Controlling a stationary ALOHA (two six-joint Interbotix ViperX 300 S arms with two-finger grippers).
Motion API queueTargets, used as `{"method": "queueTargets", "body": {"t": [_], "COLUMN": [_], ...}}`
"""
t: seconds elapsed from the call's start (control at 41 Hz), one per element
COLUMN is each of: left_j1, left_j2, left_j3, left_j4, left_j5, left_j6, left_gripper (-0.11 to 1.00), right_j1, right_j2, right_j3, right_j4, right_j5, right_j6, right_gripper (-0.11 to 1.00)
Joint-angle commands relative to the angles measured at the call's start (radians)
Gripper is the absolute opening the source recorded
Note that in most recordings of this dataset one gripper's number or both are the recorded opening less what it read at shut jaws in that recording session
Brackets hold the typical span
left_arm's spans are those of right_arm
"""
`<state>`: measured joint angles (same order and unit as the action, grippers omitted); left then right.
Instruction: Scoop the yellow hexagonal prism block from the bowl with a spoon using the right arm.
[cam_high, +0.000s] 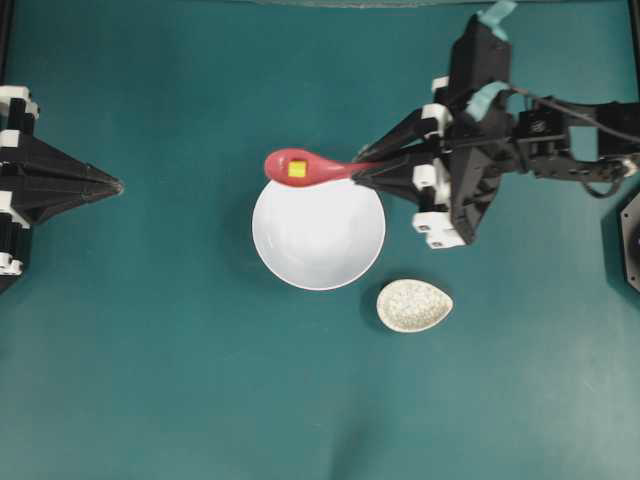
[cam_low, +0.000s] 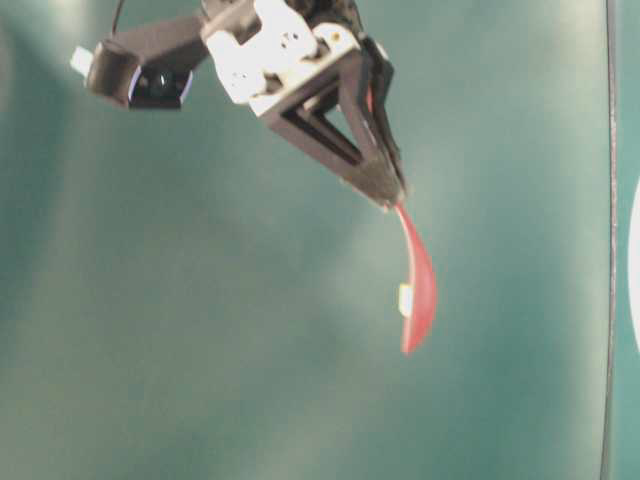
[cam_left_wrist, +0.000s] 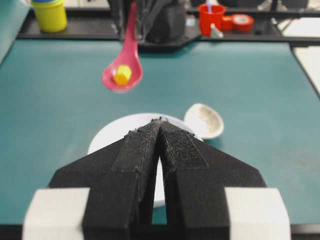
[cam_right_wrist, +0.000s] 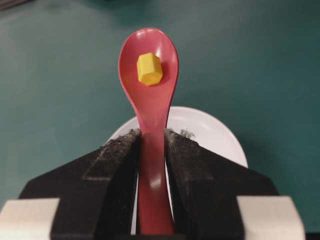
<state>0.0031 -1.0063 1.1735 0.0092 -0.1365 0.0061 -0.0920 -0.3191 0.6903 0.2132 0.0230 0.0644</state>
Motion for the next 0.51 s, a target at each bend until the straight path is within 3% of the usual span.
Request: {"method": "queueTargets", "body": {"t": [0.0, 0.487], "left_j1": [0.0, 0.002], "left_j2": [0.008, 0.0], "left_j3": [-0.025, -0.028], "left_j4": [0.002, 0.002], "left_j5": [-0.005, 0.021], "left_j6": [0.002, -0.002], "left_gripper": [-0.01, -0.01], "right_j1": [0.003, 0.003], "right_j2": [-0.037, -0.037], "right_j3": [0.0, 0.002], "right_j4": [-0.002, -0.002], "right_j5": [-0.012, 0.046], "right_j6": [0.002, 0.006], "right_gripper": [0.23, 0.23]}}
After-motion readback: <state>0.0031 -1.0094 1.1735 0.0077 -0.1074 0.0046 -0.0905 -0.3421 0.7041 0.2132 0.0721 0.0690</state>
